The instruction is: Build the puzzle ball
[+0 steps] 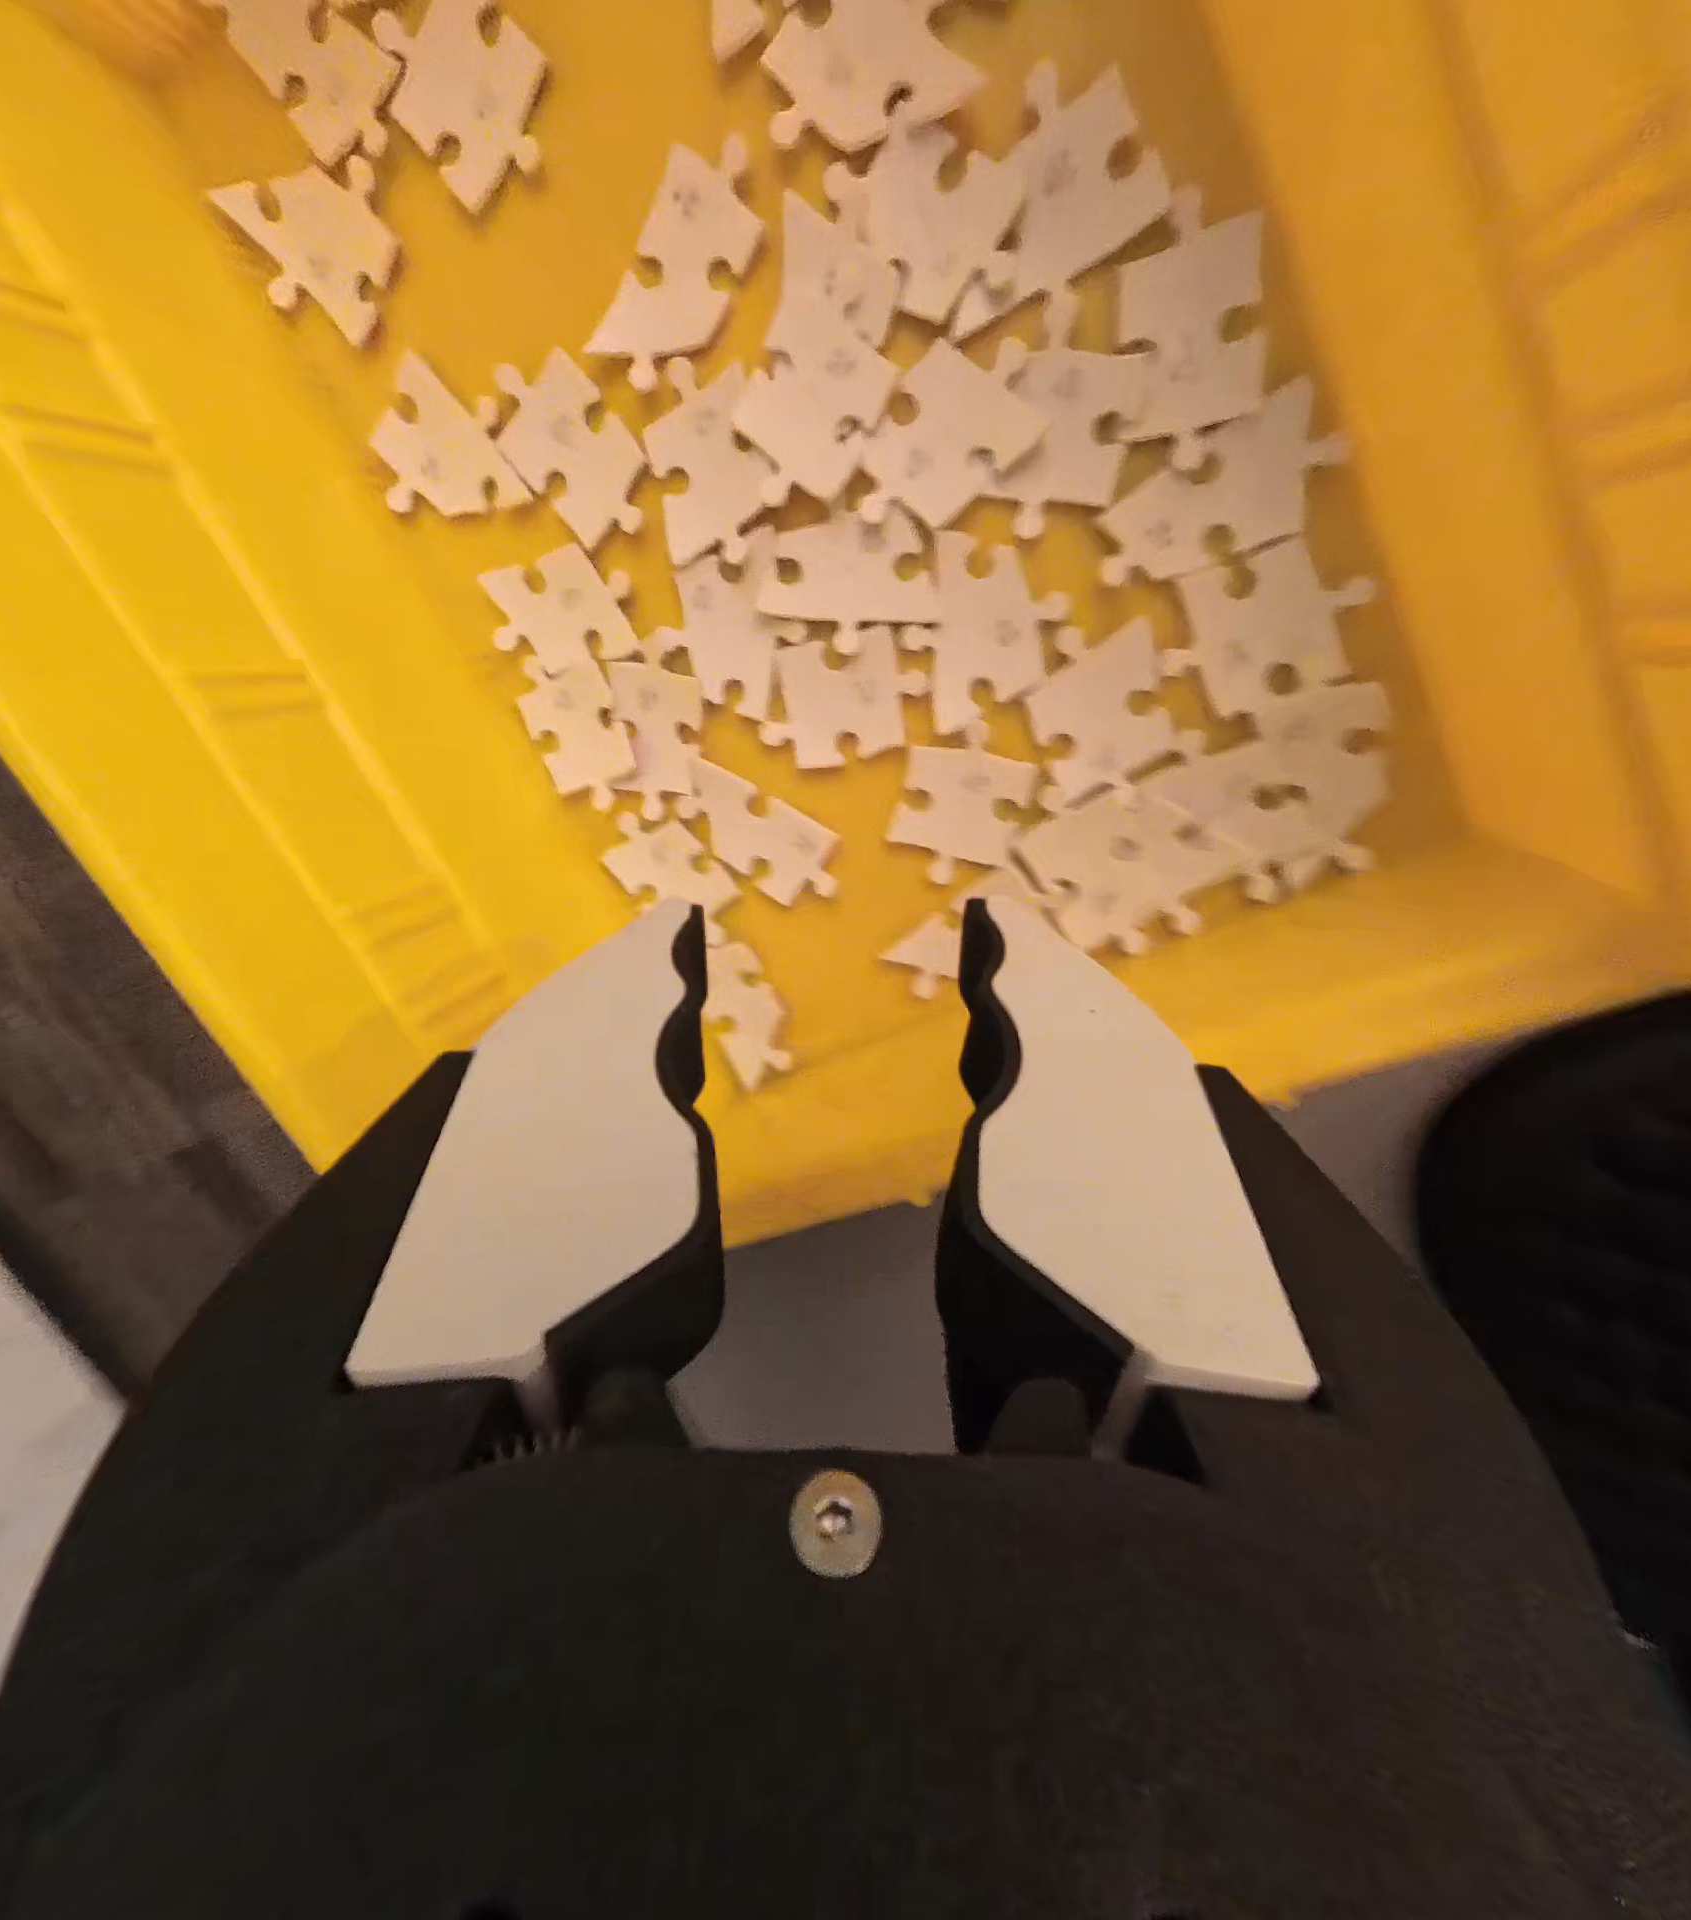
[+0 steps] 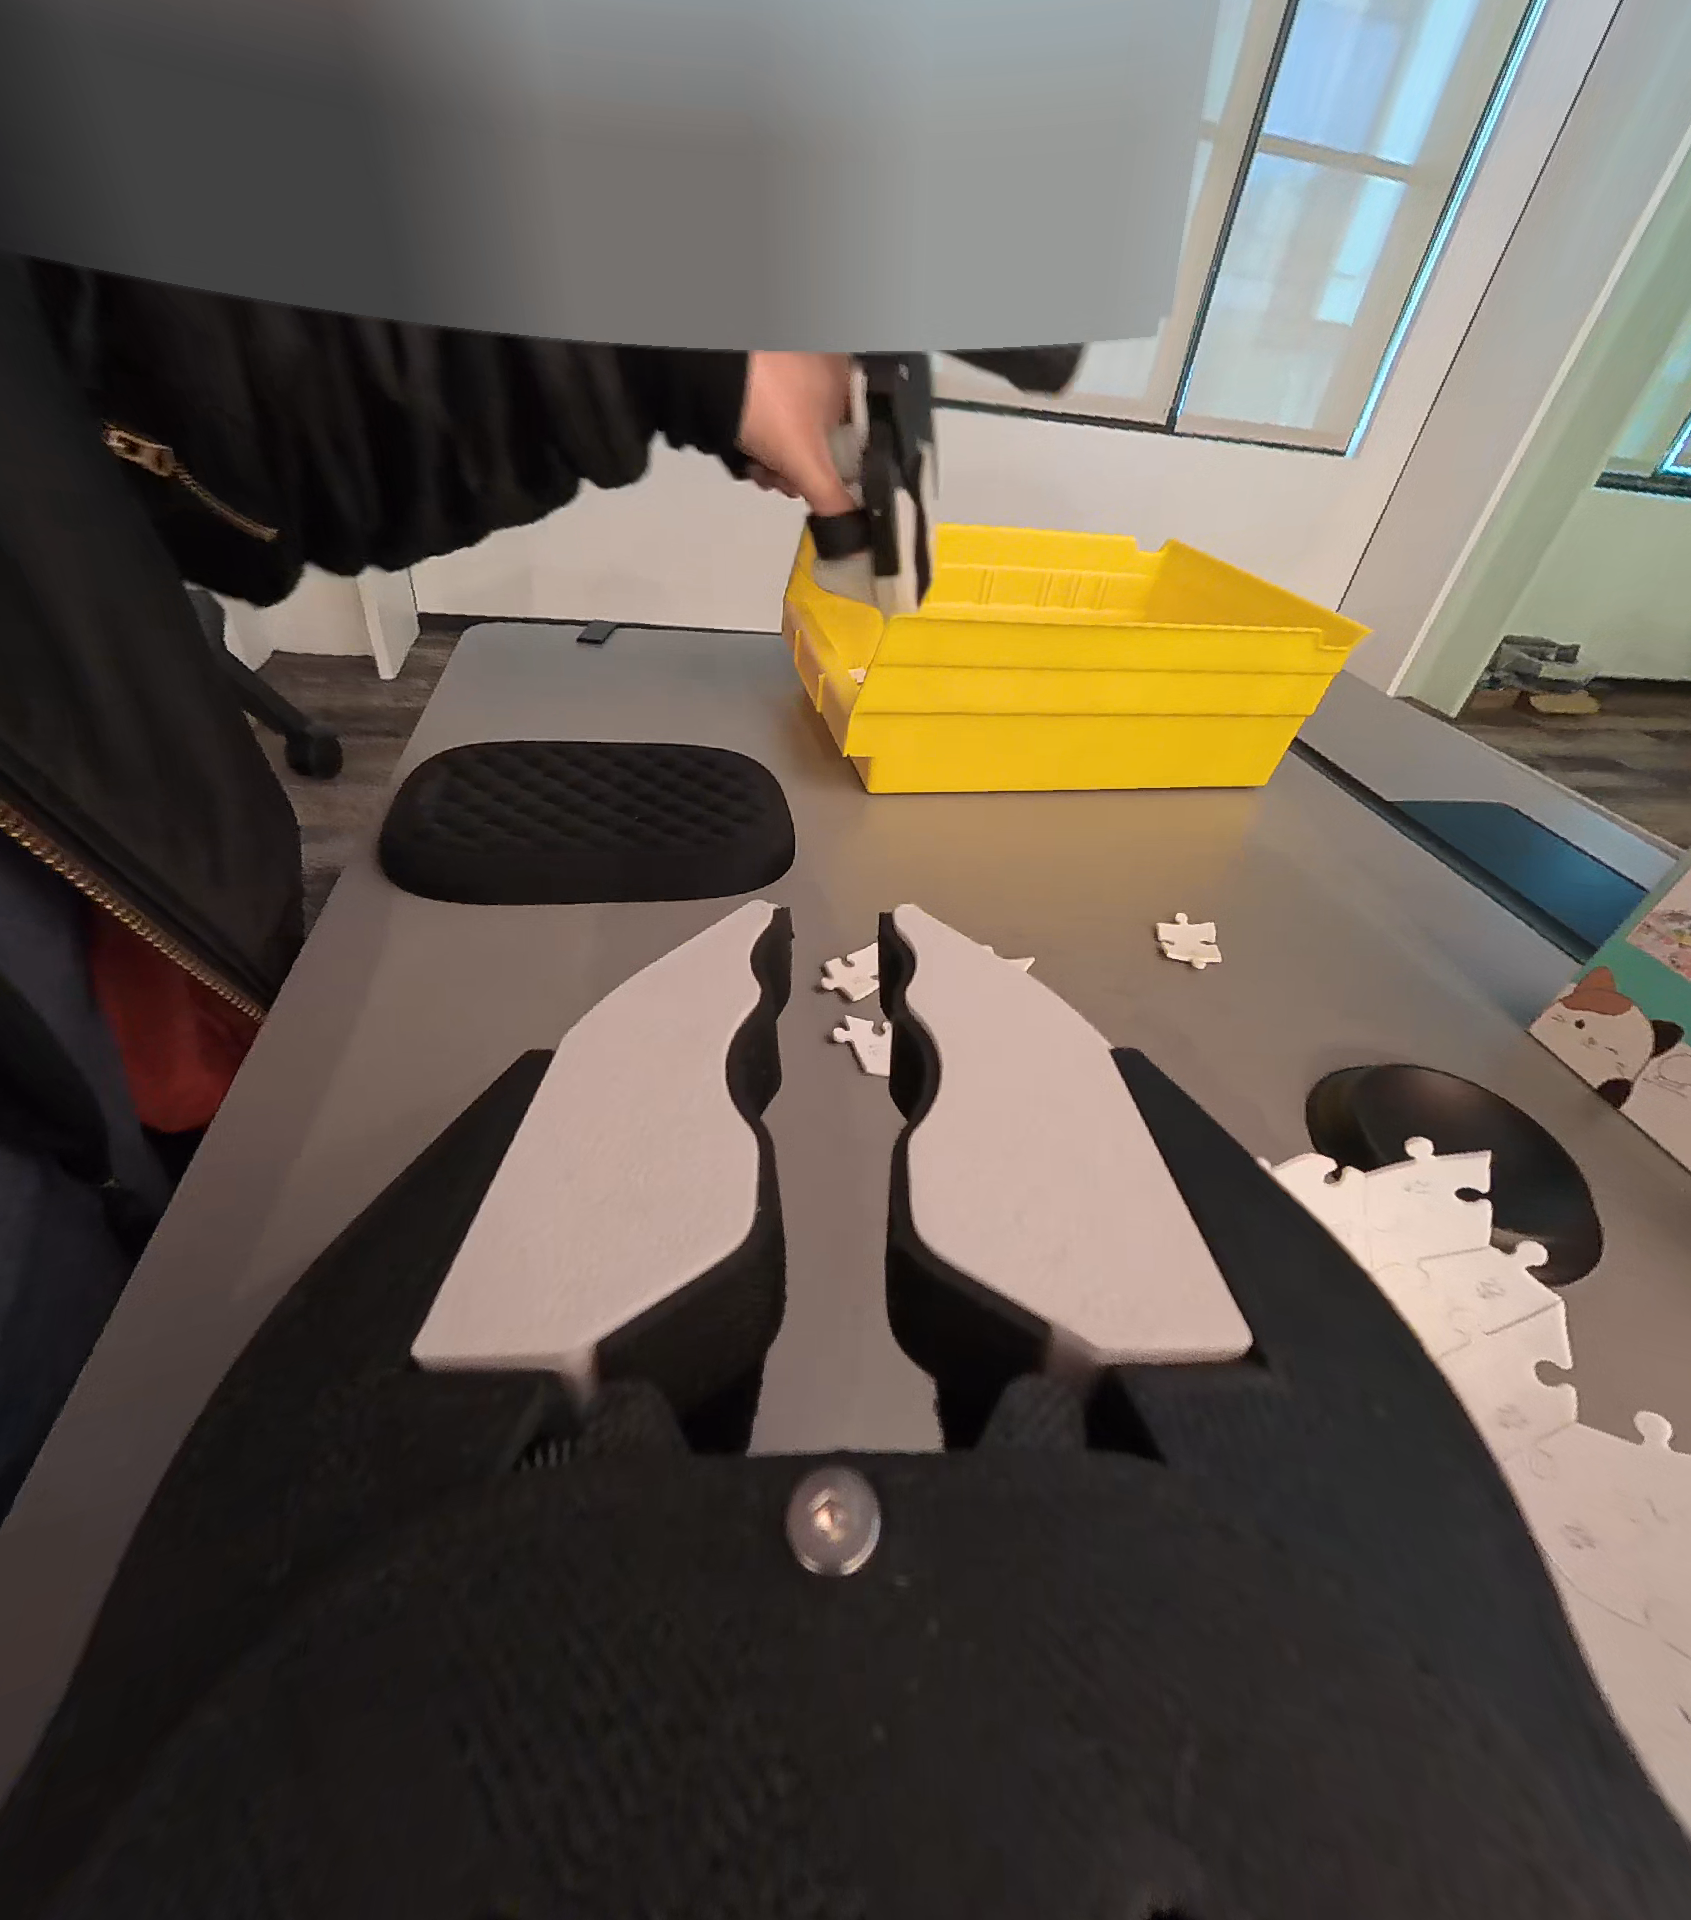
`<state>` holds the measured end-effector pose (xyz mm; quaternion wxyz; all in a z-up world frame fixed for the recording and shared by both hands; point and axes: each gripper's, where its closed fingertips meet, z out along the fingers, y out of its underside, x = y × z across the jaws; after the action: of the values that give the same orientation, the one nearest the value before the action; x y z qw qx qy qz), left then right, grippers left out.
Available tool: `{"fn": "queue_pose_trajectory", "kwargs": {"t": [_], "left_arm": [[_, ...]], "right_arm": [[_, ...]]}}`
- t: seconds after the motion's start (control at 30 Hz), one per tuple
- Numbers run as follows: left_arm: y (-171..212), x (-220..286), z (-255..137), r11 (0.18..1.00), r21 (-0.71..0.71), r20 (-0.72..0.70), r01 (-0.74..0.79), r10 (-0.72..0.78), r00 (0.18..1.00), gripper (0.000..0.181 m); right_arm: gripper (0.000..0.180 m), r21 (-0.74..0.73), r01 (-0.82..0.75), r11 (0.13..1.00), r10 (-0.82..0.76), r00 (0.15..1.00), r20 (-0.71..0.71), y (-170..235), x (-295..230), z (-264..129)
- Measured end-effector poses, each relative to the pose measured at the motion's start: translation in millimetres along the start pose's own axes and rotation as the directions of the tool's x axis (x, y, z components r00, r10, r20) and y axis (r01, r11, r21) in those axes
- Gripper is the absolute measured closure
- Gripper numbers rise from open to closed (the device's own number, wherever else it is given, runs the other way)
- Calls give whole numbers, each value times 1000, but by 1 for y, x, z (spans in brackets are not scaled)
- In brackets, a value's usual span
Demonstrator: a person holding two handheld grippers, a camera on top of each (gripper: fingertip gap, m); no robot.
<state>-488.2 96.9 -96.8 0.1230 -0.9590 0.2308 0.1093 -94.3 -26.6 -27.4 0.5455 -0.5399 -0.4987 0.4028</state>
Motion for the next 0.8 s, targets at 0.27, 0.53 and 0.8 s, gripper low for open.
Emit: {"fn": "queue_pose_trajectory", "kwargs": {"t": [0.27, 0.53, 0.8], "left_arm": [[3, -20, 22, 920, -197, 25, -340, 351, 936, 128], [17, -22, 44, 929, -241, -92, -281, 267, 959, 127], [16, -14, 53, 922, -249, -144, -295, 266, 953, 133]], "right_arm": [[163, -3, -30, 1000, 31, 999, 9, 6, 6, -2], [163, -9, -43, 999, 43, 999, 23, 8, 5, -2], [163, -30, -47, 998, 49, 998, 40, 13, 3, -1]]}}
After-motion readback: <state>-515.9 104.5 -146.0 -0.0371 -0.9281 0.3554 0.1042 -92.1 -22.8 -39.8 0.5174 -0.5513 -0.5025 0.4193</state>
